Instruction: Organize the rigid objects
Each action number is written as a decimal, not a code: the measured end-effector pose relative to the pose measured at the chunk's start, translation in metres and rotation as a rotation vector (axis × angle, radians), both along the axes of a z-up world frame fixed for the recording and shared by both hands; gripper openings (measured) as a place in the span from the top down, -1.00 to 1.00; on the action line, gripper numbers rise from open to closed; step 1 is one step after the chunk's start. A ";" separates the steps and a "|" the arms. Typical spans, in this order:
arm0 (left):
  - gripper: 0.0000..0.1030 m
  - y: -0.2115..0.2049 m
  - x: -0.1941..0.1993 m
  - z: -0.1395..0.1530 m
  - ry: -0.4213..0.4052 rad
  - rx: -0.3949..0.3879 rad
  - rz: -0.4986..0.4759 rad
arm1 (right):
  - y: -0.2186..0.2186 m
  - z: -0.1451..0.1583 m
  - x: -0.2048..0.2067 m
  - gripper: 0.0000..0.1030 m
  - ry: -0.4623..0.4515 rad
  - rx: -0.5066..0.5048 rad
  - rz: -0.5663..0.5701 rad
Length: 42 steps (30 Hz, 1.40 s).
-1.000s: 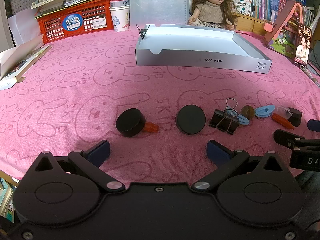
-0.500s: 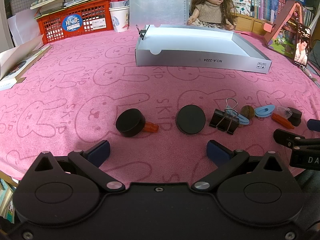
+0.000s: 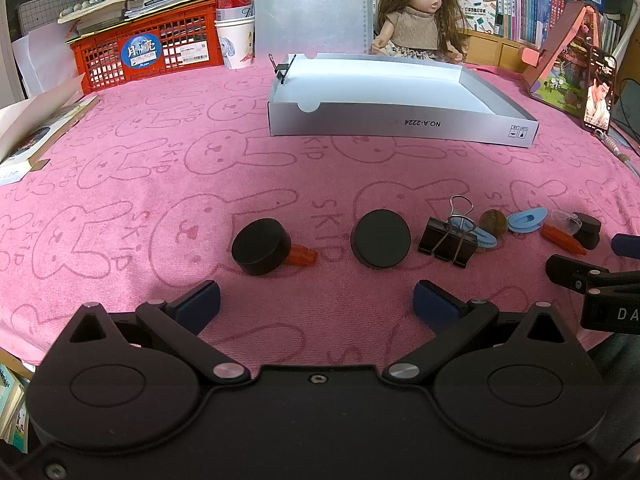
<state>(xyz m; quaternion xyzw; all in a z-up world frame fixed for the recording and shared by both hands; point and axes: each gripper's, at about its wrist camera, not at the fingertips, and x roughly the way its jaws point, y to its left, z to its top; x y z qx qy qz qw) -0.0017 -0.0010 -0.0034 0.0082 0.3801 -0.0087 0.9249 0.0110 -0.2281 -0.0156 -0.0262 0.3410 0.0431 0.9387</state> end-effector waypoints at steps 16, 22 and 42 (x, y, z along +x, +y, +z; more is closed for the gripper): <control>-0.79 0.032 -0.006 0.017 -0.058 -0.110 -0.038 | -0.023 0.016 -0.009 -0.92 -0.078 0.060 0.011; -0.55 0.053 -0.018 0.025 -0.142 -0.085 -0.019 | -0.035 0.020 -0.010 -0.67 -0.112 0.040 -0.041; 0.12 0.055 0.001 0.006 -0.134 -0.139 -0.001 | -0.021 0.007 -0.001 -0.09 -0.100 -0.009 0.013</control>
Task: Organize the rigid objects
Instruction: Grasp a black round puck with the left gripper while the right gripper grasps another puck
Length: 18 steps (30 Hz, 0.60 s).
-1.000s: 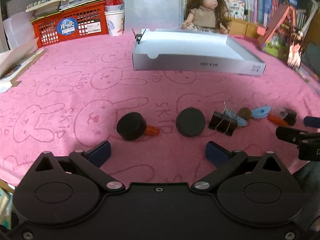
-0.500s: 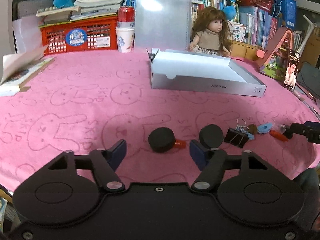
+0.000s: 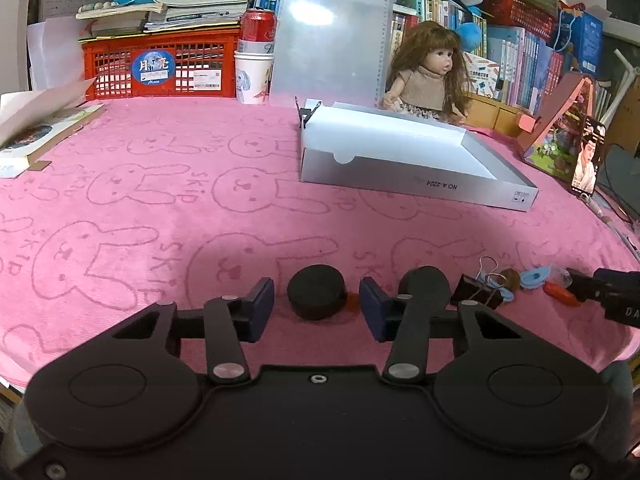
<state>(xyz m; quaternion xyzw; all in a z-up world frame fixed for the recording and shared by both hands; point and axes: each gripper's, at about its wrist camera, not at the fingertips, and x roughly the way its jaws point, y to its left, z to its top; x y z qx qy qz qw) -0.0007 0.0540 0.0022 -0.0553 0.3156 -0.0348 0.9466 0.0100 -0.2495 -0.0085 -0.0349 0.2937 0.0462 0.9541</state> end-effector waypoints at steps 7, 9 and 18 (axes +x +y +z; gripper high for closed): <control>0.37 -0.003 -0.001 0.000 -0.020 -0.001 -0.003 | 0.004 -0.005 0.005 0.13 0.007 0.006 0.015; 0.41 -0.003 -0.001 0.002 -0.030 0.004 0.015 | 0.004 -0.004 0.006 0.28 0.006 0.007 0.013; 0.41 0.003 0.003 0.008 -0.025 -0.008 0.027 | 0.004 0.004 0.003 0.29 -0.026 -0.018 0.009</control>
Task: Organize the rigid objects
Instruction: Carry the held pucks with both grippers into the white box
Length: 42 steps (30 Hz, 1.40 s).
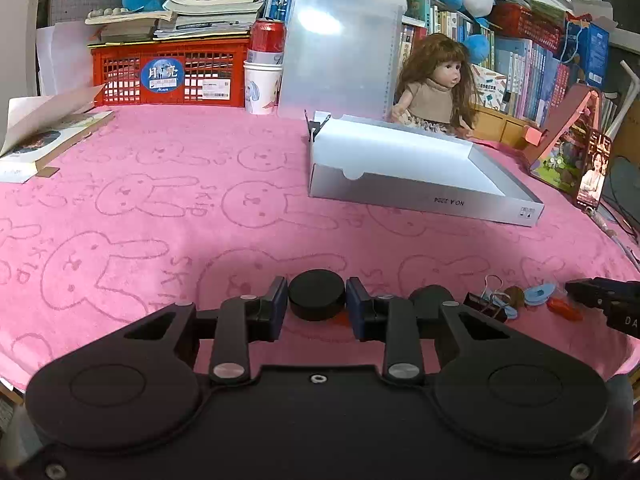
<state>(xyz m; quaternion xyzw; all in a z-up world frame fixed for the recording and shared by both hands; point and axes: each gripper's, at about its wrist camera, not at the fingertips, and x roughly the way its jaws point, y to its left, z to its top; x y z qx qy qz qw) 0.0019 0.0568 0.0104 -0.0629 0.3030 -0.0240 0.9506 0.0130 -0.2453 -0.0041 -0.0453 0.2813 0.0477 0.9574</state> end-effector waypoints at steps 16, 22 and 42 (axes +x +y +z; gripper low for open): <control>0.42 -0.009 0.042 0.039 -0.010 -0.020 -0.043 | -0.014 0.031 0.030 0.29 0.035 0.076 -0.050; 0.42 -0.015 0.060 0.043 0.010 -0.030 -0.065 | -0.022 0.038 0.048 0.29 0.054 0.117 -0.055; 0.42 -0.048 0.215 0.080 0.097 -0.077 -0.150 | -0.005 0.072 0.196 0.29 0.199 0.279 -0.017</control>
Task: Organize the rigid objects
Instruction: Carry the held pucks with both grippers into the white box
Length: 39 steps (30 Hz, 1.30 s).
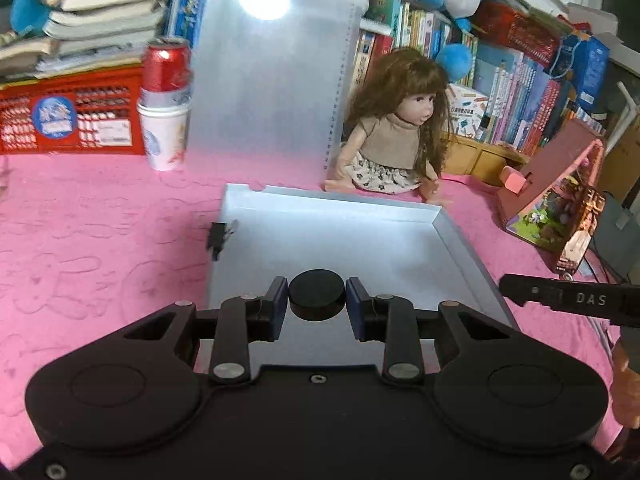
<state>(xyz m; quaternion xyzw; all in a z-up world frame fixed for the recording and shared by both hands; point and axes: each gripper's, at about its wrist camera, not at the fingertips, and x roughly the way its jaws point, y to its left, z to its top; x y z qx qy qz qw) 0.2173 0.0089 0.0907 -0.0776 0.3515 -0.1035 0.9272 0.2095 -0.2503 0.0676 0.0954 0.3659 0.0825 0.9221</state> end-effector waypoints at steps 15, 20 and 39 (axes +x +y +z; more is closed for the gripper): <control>0.42 -0.031 0.089 -0.057 0.095 -0.003 -0.012 | 0.036 -0.052 0.084 0.28 0.127 -0.046 0.013; 0.42 -0.034 0.094 -0.068 0.104 0.028 -0.020 | 0.039 -0.061 0.094 0.28 0.149 -0.058 0.020; 0.41 -0.049 0.106 -0.077 0.097 0.069 -0.019 | 0.055 -0.067 0.104 0.28 0.144 -0.127 0.049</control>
